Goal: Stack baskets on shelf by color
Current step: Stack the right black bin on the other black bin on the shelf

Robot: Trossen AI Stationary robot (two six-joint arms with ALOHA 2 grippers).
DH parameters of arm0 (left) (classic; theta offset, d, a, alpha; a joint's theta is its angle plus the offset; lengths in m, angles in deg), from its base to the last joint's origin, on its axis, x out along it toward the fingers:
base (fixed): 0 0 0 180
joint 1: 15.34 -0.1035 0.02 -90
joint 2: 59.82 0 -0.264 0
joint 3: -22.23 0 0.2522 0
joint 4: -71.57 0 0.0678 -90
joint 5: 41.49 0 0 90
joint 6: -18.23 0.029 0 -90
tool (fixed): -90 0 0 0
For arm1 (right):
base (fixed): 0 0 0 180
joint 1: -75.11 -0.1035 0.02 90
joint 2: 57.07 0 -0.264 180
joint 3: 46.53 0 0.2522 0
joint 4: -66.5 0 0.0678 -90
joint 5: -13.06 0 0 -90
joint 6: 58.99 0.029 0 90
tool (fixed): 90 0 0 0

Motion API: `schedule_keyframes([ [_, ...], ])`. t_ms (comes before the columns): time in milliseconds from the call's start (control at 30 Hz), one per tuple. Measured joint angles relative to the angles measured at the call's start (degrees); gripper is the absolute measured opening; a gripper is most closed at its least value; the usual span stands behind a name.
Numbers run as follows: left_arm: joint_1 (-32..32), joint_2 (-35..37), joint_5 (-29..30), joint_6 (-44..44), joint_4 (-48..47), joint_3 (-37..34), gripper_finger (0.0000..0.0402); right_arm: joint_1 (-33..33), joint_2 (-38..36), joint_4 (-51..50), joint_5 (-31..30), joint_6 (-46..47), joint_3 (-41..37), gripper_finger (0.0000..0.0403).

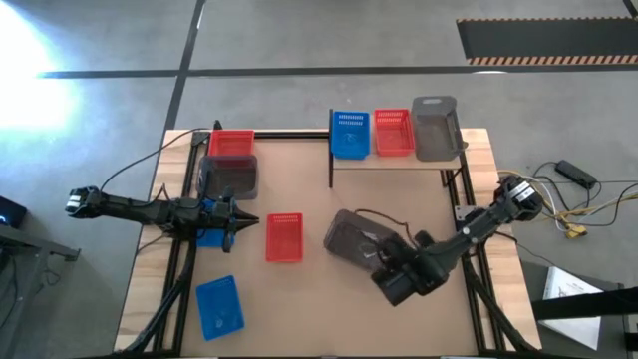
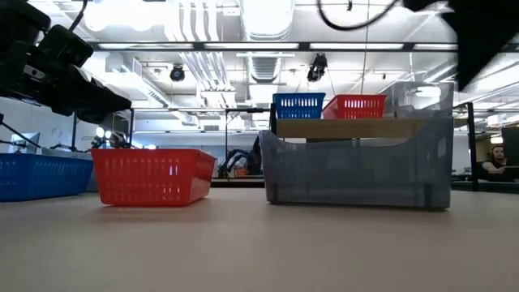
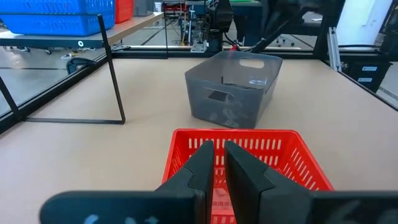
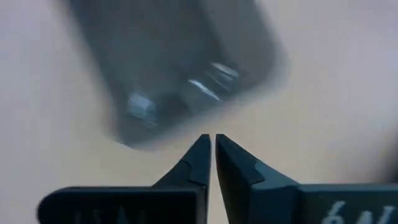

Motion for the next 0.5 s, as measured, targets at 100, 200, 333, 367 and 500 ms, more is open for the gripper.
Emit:
schedule_keyframes([
  [100, -0.01, -0.03, 0.0, 0.0, 0.01, 0.0, 0.0022, 2.67, -0.08, 10.06, -2.0, -8.25, 0.0, 0.0052],
  [200, 0.0, -0.04, 0.0, 0.02, 0.0, 0.0, 0.0022, 6.61, 0.49, 17.92, -1.59, -15.61, -0.07, 0.0093],
  [333, -0.01, -0.04, 0.0, 0.01, 0.01, 0.0, 0.0022, 12.84, 2.53, 27.58, 3.64, -24.5, -0.17, 0.0149],
  [367, -0.01, -0.02, 0.0, 0.0, 0.0, 0.0, 0.0022, 14.23, 3.24, 30.29, 5.44, -26.18, -0.17, 0.0161],
  [500, -0.02, 0.02, -0.01, 0.02, 0.0, 0.0, 0.0022, 18.63, 6.97, 38.31, 12.97, -28.92, -0.17, 0.0195],
])
